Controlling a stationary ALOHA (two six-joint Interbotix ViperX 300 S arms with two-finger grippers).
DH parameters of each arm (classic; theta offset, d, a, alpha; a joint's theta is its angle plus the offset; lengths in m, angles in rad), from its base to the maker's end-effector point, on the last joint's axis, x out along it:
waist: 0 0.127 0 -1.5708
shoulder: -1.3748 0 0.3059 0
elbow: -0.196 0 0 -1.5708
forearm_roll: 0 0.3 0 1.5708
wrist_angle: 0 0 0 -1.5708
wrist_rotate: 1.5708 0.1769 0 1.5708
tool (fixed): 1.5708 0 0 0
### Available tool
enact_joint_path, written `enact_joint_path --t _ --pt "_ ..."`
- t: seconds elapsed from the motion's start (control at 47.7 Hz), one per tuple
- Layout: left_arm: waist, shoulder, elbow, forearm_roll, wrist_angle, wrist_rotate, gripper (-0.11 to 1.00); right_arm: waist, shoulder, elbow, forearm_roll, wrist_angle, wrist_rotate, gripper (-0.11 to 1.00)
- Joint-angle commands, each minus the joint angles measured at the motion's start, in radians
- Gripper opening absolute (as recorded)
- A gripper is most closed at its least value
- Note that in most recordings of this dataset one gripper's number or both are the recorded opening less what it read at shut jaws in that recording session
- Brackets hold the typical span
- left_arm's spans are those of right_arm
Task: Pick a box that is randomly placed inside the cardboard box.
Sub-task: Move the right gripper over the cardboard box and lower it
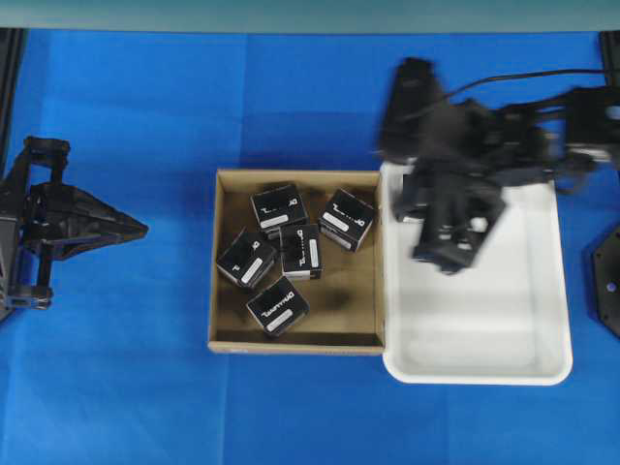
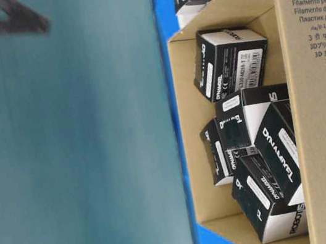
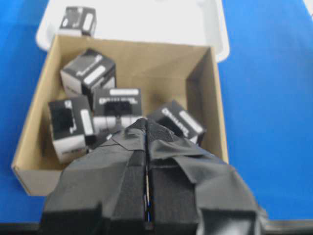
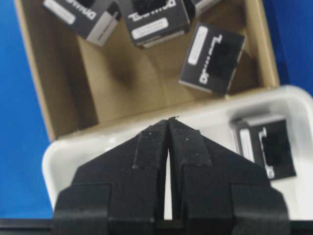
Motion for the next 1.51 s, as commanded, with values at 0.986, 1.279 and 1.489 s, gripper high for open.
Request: enact_joint_path --t 0.986,1.279,1.489 --pt "-0.044 -0.051 -0.032 0.003 0.063 -0.005 -0.05 0.063 0.574 -0.620 0.000 0.207 -0.584 0.05" --pt "-0.058 -0.061 -0.034 0.003 0.095 -0.005 -0.05 0.063 0.592 -0.620 0.000 0.201 -0.603 0.30" --pt "-0.058 -0.063 -0.034 0.002 0.095 -0.005 -0.05 0.049 0.592 -0.618 -0.011 0.135 -0.624 0.89"
